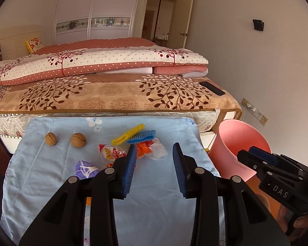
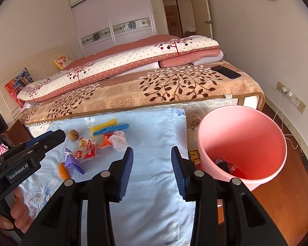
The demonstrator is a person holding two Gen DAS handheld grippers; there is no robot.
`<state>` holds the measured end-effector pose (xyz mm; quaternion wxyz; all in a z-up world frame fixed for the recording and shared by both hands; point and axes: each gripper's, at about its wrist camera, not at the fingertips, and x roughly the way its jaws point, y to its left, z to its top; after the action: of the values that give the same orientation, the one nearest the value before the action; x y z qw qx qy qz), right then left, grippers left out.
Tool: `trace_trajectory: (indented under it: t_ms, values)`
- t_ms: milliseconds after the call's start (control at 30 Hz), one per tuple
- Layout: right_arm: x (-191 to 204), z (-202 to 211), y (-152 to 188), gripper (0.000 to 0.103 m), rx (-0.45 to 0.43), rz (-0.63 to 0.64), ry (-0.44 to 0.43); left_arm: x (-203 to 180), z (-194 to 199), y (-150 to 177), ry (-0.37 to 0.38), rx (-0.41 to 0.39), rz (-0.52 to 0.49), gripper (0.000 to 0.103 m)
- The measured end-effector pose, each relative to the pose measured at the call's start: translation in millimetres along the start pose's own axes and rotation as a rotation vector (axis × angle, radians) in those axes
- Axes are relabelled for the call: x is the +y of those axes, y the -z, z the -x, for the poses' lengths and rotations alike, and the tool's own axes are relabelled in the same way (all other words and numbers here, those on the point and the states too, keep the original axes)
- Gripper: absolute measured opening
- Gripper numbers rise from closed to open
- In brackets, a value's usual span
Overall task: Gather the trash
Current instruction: 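Grasp the blue foam net with the right tool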
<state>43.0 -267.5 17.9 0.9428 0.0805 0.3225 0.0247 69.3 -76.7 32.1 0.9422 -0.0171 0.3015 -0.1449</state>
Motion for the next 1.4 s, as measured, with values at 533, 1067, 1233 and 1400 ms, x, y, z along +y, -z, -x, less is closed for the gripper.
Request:
trace_trajectory:
  t_ms: [533,1067,1233,1400]
  values:
    - [32.9,-32.6,7.0,0.038,0.085,0.030,-0.046,75.7,-7.6,24.6,-0.079,0.065,0.115,0.037]
    - [61.9,-112.9,-36.4,0.038,0.184,-0.055,-0.209,93.8,-18.1,24.5,-0.080,0.074,0.141,0.037]
    - [66.2,-147.4,-45.0,0.038,0.235,-0.109,-0.204,105.5,-22.9,22.2,-0.079,0.072,0.163,0.037]
    - [65.1,-185.0,-47.2,0.038,0.301,-0.171,-0.181,113.0,-30.1,19.2,-0.076,0.076,0.174,0.037]
